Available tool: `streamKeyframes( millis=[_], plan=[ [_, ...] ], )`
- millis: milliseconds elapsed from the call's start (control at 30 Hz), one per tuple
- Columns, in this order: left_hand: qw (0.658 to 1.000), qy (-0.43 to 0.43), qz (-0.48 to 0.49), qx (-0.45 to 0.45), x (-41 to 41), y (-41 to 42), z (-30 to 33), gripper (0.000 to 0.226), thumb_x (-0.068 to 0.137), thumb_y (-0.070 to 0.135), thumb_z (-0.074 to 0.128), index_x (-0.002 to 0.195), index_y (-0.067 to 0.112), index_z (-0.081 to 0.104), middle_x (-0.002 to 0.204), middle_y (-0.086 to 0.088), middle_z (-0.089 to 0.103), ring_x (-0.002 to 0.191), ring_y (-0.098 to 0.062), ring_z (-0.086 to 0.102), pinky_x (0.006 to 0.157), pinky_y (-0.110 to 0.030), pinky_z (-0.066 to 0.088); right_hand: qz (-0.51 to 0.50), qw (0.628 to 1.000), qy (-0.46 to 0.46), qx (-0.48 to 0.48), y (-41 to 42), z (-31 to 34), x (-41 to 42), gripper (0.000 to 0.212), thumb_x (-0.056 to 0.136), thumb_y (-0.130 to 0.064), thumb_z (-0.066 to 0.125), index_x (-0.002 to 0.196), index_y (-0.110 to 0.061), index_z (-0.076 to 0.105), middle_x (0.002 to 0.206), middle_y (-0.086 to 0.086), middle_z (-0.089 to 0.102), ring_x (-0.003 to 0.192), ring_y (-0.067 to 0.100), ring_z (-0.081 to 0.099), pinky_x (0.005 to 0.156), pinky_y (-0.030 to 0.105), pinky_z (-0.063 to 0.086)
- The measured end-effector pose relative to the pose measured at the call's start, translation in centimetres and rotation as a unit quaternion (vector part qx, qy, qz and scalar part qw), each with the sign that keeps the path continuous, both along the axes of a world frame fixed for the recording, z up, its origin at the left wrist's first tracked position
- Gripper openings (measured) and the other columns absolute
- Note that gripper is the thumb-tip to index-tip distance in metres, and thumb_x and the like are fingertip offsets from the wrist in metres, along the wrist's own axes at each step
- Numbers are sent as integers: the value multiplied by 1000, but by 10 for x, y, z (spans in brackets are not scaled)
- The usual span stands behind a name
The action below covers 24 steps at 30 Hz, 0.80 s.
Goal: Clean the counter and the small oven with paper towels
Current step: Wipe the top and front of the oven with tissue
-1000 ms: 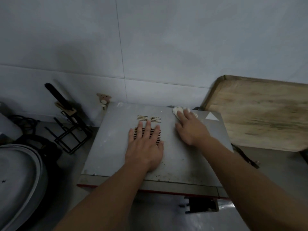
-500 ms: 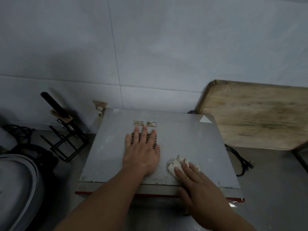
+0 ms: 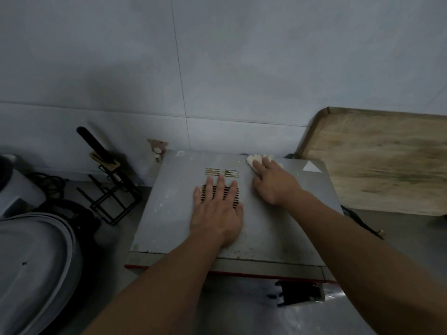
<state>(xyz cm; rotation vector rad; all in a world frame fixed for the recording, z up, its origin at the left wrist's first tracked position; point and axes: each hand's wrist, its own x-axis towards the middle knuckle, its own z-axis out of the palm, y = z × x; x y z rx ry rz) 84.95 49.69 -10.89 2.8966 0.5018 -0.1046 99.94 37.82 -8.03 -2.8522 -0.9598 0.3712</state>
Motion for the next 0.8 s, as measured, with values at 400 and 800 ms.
streamKeyframes(
  millis=[400, 800],
  plan=[
    [1000, 12, -3, 7, 1, -1, 3, 64, 100, 55, 8, 158, 35, -9, 166, 2, -21, 152, -24, -22, 121, -53, -9, 18, 999, -14, 26, -119, -10, -185, 63, 86, -51, 38, 145, -30, 46, 152, 0, 42, 136, 23, 47, 103, 38, 43],
    [1000, 11, -2, 11, -1, -1, 8, 64, 101, 54, 9, 158, 35, -10, 166, 2, -21, 151, -25, -23, 121, -53, -9, -52, 997, -30, 43, -97, -6, -65, 62, 97, -50, 21, 157, -36, 12, 165, -3, 7, 152, 17, 8, 123, 34, 10]
  ],
)
